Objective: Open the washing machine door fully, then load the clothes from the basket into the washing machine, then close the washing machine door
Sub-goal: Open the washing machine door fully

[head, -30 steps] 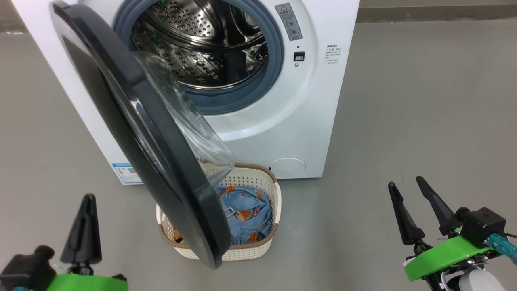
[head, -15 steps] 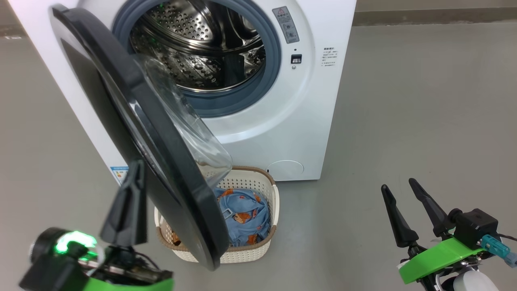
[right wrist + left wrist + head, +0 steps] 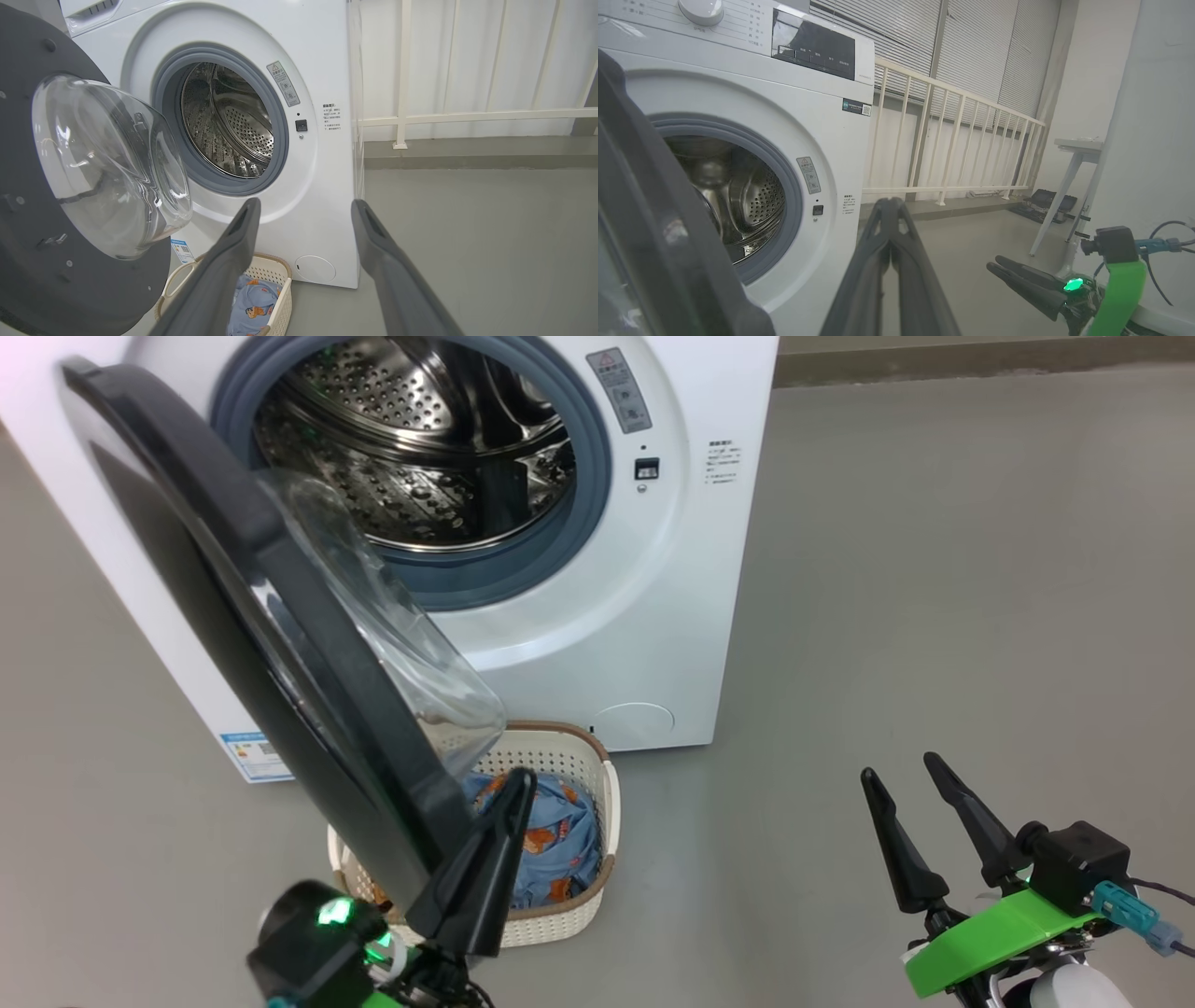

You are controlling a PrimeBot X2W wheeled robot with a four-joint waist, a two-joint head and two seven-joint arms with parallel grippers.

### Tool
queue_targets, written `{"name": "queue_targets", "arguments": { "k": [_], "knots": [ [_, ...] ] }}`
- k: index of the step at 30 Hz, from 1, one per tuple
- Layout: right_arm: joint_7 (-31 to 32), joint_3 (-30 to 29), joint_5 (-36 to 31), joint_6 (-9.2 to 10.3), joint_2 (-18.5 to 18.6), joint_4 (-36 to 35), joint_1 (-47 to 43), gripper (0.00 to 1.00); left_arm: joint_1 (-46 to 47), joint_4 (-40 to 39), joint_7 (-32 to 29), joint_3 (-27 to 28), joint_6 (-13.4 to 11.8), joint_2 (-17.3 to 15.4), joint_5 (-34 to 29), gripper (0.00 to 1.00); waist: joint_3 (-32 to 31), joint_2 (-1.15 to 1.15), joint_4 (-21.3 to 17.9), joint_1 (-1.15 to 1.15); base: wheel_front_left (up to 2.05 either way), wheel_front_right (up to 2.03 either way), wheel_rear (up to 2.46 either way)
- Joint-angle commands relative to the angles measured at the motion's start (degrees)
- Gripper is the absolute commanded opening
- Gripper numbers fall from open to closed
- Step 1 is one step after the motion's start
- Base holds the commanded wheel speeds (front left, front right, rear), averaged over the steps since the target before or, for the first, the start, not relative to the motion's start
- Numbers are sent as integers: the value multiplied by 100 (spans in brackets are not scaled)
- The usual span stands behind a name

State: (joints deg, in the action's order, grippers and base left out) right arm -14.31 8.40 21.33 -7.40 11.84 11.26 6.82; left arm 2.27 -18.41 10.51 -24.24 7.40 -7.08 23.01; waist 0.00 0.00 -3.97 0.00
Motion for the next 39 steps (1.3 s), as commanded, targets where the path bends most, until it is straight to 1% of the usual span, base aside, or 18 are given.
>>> {"name": "queue_targets", "arguments": {
  "k": [1,8,12,17,24,33,39],
  "knots": [
    [-69,124,21,-9,11,-122,113,100,126,63,-13,144,9,-35,68,0,22,0,-66,0,0,0,0],
    [-69,137,34,-9,-15,-103,105,100,162,811,55,50,9,22,359,0,81,0,-179,0,0,0,0],
    [-69,152,30,-9,-30,-98,117,100,214,1182,85,79,-23,56,411,0,120,0,-227,0,0,0,0],
    [-69,158,27,-9,-43,-85,125,100,272,1516,143,133,-76,122,512,0,165,0,-268,0,0,0,0],
    [-69,133,18,-9,-64,-74,126,100,381,1780,221,214,-119,173,597,0,190,0,-271,0,0,0,0],
    [-69,95,18,-9,-98,-40,130,100,485,2127,255,418,-251,137,686,0,188,0,-161,0,0,0,0],
    [-69,91,39,-9,-117,-1,109,100,430,2168,297,521,-277,4,673,0,137,0,96,0,0,0,0]
  ]
}}
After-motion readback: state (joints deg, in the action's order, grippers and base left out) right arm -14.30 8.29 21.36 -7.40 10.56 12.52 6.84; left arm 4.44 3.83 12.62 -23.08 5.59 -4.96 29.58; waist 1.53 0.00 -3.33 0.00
